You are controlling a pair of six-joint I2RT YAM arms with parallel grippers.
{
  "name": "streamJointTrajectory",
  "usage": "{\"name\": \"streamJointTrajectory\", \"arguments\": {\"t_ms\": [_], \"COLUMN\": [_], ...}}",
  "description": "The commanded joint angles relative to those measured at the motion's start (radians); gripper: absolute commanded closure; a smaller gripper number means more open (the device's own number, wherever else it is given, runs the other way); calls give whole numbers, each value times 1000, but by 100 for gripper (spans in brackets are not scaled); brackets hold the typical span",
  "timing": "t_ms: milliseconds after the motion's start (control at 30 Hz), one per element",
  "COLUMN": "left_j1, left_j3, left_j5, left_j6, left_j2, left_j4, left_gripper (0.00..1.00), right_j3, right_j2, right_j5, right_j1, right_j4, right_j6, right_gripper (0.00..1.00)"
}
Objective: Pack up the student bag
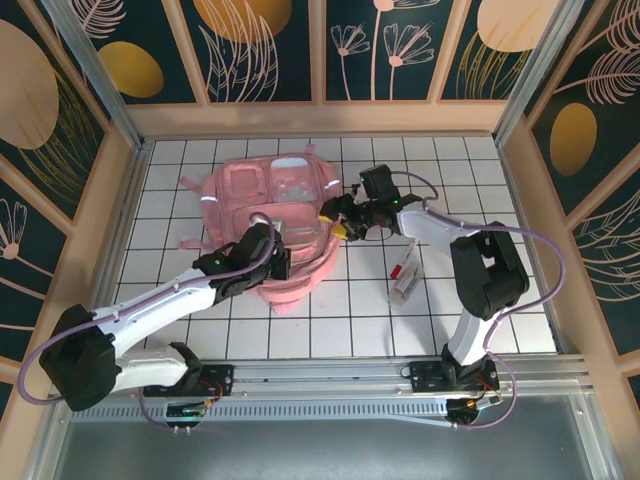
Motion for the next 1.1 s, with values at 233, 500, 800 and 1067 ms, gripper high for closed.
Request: {"name": "streamJointTrajectory", "arguments": {"t_ms": [233,500,800,1067], "left_j1": [-9,-12,15,16], "left_j3": [-27,-58,-192,-234], "left_j5": [74,-76,-306,20], "left_j6": [-55,-59,-34,20], "left_j2": [-4,-53,-361,-344], "left_j4": [171,75,-99,99], "left_gripper": [100,100,100,100], "right_j3": [-3,16,72,56], "right_j2": [36,49,25,40], "right_j5": [118,163,95,14], "right_j1": [147,155,-13,-70], "right_j4": [-1,16,-142,-129], "right_j6": [263,258,-60,-23], "right_gripper": [42,94,100,55]}}
